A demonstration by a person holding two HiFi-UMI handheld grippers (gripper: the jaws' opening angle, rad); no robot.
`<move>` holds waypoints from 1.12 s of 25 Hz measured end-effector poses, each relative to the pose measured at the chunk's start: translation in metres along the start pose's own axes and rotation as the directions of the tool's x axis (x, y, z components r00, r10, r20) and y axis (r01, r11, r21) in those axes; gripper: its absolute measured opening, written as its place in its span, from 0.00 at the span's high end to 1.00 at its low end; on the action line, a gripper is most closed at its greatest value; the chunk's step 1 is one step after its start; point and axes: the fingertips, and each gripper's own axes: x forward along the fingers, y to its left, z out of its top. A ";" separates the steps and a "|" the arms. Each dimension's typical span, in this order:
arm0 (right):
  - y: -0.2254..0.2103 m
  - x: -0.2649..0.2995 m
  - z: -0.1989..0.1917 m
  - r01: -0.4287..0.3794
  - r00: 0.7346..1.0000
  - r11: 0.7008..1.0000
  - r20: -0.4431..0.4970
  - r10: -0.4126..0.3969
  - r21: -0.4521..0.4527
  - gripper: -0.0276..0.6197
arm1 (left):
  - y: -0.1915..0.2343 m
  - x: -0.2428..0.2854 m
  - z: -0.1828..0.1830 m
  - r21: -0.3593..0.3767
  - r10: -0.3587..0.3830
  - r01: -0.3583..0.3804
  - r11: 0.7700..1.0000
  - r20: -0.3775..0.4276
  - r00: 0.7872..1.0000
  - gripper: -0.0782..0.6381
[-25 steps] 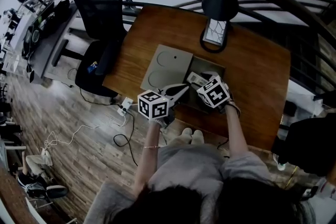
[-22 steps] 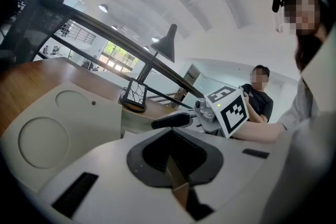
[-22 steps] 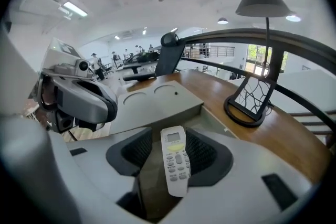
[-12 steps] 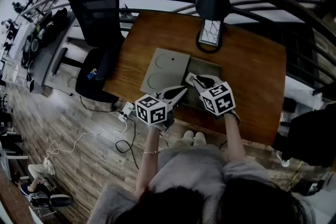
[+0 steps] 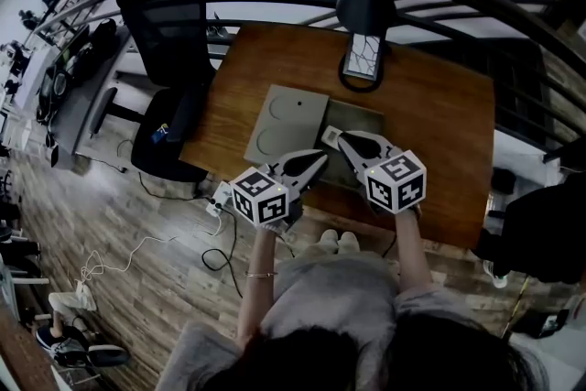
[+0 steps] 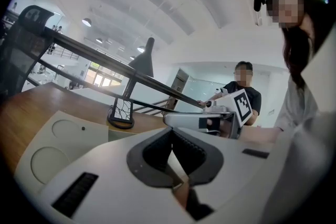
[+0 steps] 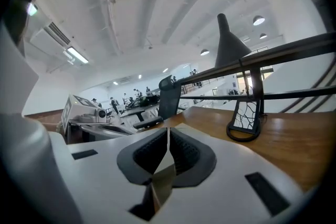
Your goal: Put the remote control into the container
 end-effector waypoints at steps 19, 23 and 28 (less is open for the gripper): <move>0.027 -0.039 0.043 -0.028 0.989 0.996 0.144 0.040 -0.085 0.91 | -0.038 -0.011 0.027 0.128 -0.055 0.050 0.991 0.030 0.998 0.89; 0.033 -0.038 0.045 -0.039 0.987 0.993 0.149 0.055 -0.108 0.91 | -0.041 -0.013 0.032 0.145 -0.061 0.056 0.988 0.031 0.998 0.89; 0.038 -0.039 0.046 -0.051 0.984 0.990 0.161 0.072 -0.129 0.91 | -0.045 -0.013 0.036 0.165 -0.072 0.066 0.984 0.029 0.997 0.89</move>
